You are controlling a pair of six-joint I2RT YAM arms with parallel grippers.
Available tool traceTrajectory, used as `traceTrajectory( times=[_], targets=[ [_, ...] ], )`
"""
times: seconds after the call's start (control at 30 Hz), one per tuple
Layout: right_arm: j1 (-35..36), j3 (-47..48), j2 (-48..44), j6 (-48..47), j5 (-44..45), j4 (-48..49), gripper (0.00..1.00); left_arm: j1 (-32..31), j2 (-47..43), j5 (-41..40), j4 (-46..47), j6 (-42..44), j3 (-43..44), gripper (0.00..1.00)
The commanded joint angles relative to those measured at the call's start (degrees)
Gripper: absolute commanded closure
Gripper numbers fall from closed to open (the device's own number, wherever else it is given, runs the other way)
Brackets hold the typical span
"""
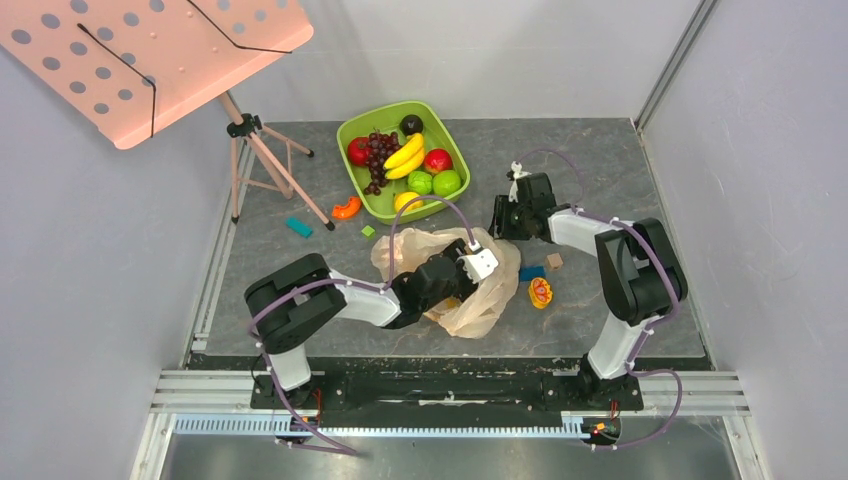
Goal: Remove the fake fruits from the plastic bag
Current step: Take out the fake fruit from the plastic bag.
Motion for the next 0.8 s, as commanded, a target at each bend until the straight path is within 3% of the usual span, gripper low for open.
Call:
traceTrajectory(
  times=[0.0, 0.77],
  targets=[
    [1.7, -1.9, -2.1, 0.7, -2.1, 1.7, 0.53, 0.8, 1.4, -1.4, 3.7, 1.5, 2.2, 0.23],
    [7.6, -6.1, -3.2, 7.3, -15.4, 10.2, 0.54, 1.2, 3.8, 5.5, 3.7, -2.3, 4.2, 0.22]
  ],
)
